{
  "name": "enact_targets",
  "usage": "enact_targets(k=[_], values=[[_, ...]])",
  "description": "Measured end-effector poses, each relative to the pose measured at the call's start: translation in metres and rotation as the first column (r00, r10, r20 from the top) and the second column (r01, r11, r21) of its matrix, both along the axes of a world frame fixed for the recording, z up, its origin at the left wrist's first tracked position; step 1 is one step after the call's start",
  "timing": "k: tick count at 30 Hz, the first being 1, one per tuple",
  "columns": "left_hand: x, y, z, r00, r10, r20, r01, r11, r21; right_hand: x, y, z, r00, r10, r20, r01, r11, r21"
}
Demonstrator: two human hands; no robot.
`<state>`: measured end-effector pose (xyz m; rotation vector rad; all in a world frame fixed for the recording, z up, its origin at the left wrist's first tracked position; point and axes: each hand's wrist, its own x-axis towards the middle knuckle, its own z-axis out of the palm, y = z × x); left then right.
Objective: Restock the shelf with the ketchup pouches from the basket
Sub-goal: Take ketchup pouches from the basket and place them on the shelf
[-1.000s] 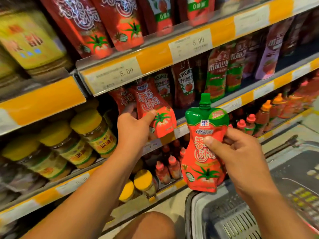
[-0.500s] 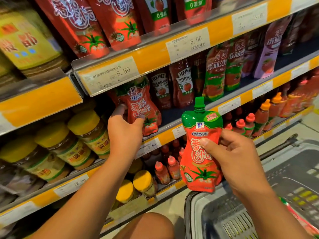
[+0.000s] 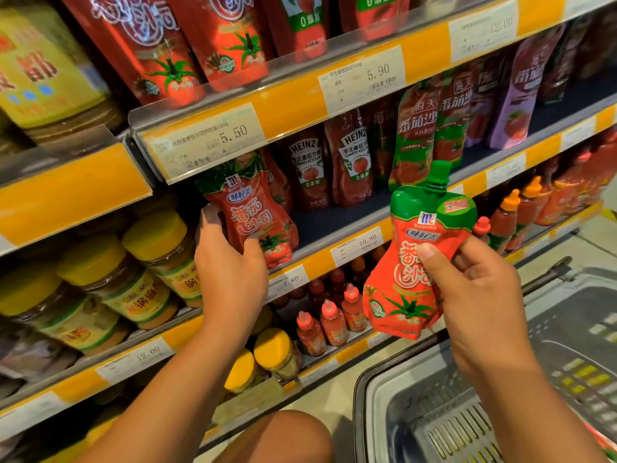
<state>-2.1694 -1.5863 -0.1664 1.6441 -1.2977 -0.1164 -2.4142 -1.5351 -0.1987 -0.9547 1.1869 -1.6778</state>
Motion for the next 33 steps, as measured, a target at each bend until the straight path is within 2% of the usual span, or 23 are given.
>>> enact_targets(k=[4,11,13,17,21,23,28,33], values=[[0.005,0.007,-0.007,0.998,-0.060,0.010,0.061,0.998,0.000,0.003,0.000,0.003,1.000,-0.006,-0.015,0.005,0.999,-0.039],[0.002,0.004,-0.007,0.997,-0.071,-0.038,0.071,0.997,-0.007,0.024,-0.032,0.023,0.983,0.113,-0.144,-0.129,0.985,-0.114],[0.004,0.004,-0.007,0.996,-0.082,-0.030,0.082,0.997,-0.012,0.035,-0.051,0.029,0.984,0.101,-0.148,-0.115,0.989,-0.091],[0.003,0.005,-0.006,0.996,-0.073,-0.045,0.072,0.997,-0.016,0.053,-0.089,0.026,1.000,0.012,0.001,-0.012,0.999,0.040],[0.004,0.002,-0.008,0.995,-0.089,-0.046,0.088,0.996,-0.015,0.060,-0.103,0.016,1.000,-0.003,-0.011,0.005,0.990,0.140],[0.004,0.001,-0.009,0.996,-0.077,-0.047,0.076,0.997,-0.015,0.063,-0.107,0.019,0.998,0.021,-0.055,-0.015,0.995,0.103],[0.003,0.003,-0.013,0.993,-0.087,-0.081,0.084,0.996,-0.039,0.076,-0.127,0.045,0.952,0.026,-0.305,-0.043,0.998,-0.049],[0.006,0.001,-0.013,0.992,-0.061,-0.110,0.061,0.998,-0.005,0.095,-0.139,0.061,0.921,0.080,-0.382,-0.127,0.987,-0.099]])
